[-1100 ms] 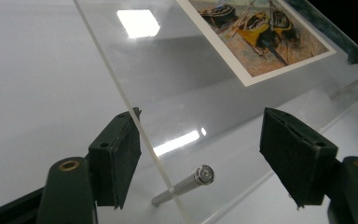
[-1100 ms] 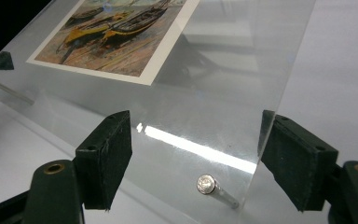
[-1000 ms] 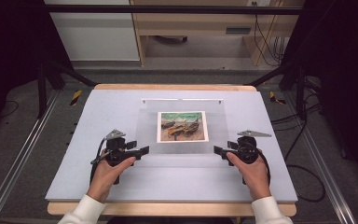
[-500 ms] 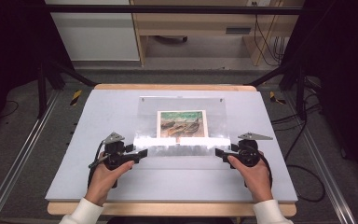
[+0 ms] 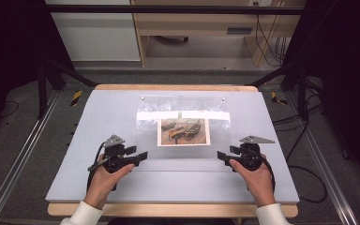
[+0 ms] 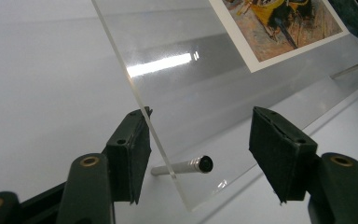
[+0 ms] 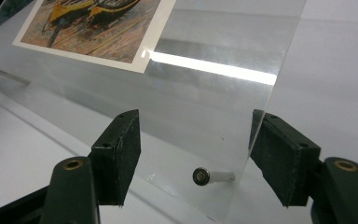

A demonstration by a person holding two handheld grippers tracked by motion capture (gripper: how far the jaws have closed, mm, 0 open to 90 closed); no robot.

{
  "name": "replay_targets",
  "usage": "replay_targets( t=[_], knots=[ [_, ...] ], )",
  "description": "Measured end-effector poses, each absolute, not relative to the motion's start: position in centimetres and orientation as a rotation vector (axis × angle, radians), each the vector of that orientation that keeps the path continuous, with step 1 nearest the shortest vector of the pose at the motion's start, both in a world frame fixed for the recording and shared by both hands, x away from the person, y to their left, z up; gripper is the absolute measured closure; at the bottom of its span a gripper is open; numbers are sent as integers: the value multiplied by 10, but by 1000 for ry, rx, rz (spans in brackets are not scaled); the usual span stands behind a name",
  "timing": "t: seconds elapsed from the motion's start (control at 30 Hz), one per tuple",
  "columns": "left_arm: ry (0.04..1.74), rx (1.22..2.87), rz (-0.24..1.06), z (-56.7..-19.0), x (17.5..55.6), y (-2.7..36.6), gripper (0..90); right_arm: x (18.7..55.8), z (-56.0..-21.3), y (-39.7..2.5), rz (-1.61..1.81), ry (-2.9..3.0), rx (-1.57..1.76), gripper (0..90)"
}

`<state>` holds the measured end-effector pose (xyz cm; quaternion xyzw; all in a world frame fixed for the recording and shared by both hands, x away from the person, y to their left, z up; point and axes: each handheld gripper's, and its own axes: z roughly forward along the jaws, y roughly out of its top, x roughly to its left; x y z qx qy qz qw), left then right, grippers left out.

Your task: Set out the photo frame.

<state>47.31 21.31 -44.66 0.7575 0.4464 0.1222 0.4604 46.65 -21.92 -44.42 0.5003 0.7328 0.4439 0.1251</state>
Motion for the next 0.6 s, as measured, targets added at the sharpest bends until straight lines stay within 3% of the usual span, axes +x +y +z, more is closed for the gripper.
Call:
replay_targets(
  t=[0.6],
  knots=[
    [1099, 1870, 310, -447, 467, 215, 419, 459, -444, -219, 1269, 2144, 1434, 370]
  ],
)
